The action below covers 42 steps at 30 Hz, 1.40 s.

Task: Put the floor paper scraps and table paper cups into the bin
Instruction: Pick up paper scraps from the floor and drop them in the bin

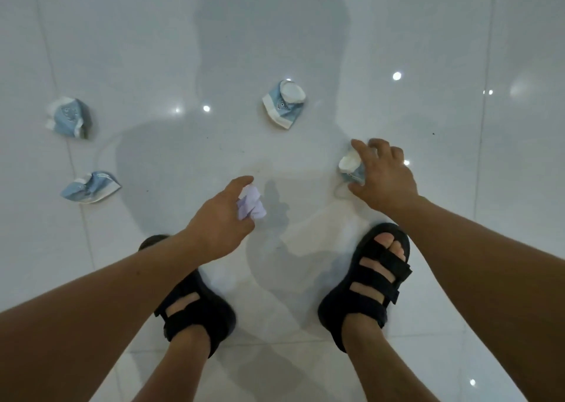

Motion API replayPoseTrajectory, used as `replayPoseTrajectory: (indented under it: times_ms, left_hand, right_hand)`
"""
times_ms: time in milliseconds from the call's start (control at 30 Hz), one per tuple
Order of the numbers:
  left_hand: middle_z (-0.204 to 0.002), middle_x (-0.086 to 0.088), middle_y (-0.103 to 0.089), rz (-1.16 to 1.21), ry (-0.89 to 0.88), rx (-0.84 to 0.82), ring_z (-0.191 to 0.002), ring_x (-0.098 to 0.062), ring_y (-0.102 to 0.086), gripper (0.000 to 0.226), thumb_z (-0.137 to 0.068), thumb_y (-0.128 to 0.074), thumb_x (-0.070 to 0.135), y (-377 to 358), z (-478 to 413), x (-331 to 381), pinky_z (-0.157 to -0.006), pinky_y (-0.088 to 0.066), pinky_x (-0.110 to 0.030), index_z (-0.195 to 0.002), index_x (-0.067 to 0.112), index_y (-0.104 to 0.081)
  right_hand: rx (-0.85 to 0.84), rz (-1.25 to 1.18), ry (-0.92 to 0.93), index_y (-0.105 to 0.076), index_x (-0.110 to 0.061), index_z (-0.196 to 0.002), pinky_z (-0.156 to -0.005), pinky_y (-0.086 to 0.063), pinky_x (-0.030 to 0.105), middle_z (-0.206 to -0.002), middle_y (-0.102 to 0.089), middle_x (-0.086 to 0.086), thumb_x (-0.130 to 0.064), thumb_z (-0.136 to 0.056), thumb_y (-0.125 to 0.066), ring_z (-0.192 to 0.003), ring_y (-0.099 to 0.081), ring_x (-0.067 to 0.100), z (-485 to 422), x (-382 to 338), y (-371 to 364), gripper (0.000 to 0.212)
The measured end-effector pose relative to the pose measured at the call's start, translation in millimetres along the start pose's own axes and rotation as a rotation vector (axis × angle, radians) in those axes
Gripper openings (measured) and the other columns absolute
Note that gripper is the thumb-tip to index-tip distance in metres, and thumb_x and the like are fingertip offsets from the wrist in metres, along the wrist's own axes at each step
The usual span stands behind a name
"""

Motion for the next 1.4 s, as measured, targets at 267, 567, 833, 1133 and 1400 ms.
replayPoseTrajectory:
  times_ms: [267,567,833,1133,1400]
  left_hand:
    - [-0.106,-0.001,-0.058,-0.107,0.105,-0.034,-0.101,-0.017,-0.056,0.069,-0.083,-0.067,0.018,30.4,34.2,-3.3,-0.082,-0.034,-0.02,-0.143,0.022,-0.033]
    - [-0.116,-0.007,-0.06,-0.023,-0.021,0.146,-0.109,-0.021,-0.056,0.067,-0.086,-0.064,0.02,162.1,151.5,91.8,-0.094,-0.04,-0.026,-0.144,0.017,-0.031]
    - [-0.135,-0.006,-0.052,-0.04,-0.092,0.268,-0.119,-0.021,-0.051,0.069,-0.089,-0.06,0.019,277.4,321.5,143.2,-0.087,-0.032,-0.018,-0.149,0.018,-0.027]
    - [-0.144,-0.004,-0.044,0.082,0.022,0.411,-0.126,-0.023,-0.047,0.069,-0.089,-0.058,0.025,321.5,494.7,131.5,-0.101,-0.036,-0.029,-0.149,0.025,-0.024]
    - [-0.134,0.001,-0.052,0.293,0.082,0.625,-0.12,-0.015,-0.049,0.068,-0.088,-0.06,0.022,297.4,614.3,116.0,-0.098,-0.034,-0.021,-0.148,0.019,-0.028]
  right_hand:
    - [-0.019,-0.195,0.042,-0.035,-0.027,-0.143,-0.081,-0.046,0.04,-0.134,-0.042,0.005,-0.045,-0.077,-0.074,-0.115,-0.044,0.03,50.2,-76.6,15.6,0.078]
    - [-0.033,-0.097,0.219,-0.03,-0.025,-0.147,-0.088,-0.046,0.04,-0.137,-0.044,0.003,-0.049,-0.079,-0.068,-0.118,-0.045,0.028,132.3,-203.0,200.4,0.081]
    - [0.027,0.011,0.314,-0.032,-0.026,-0.144,-0.091,-0.045,0.039,-0.135,-0.046,0.002,-0.047,-0.078,-0.068,-0.119,-0.045,0.026,223.3,-334.1,374.0,0.078]
    - [0.007,0.194,0.511,-0.029,-0.027,-0.144,-0.089,-0.042,0.039,-0.134,-0.045,0.002,-0.051,-0.078,-0.063,-0.117,-0.046,0.026,325.6,-427.1,463.0,0.079]
    - [0.004,0.313,0.749,-0.028,-0.027,-0.144,-0.091,-0.042,0.039,-0.136,-0.045,0.004,-0.051,-0.079,-0.064,-0.117,-0.048,0.027,411.2,-477.4,491.1,0.078]
Point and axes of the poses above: each hand's wrist, its own z-axis away from the middle knuckle, its own y-axis out of the back of the hand, x = y × z, the point moved 4 cm from there along -z, towards the middle knuckle
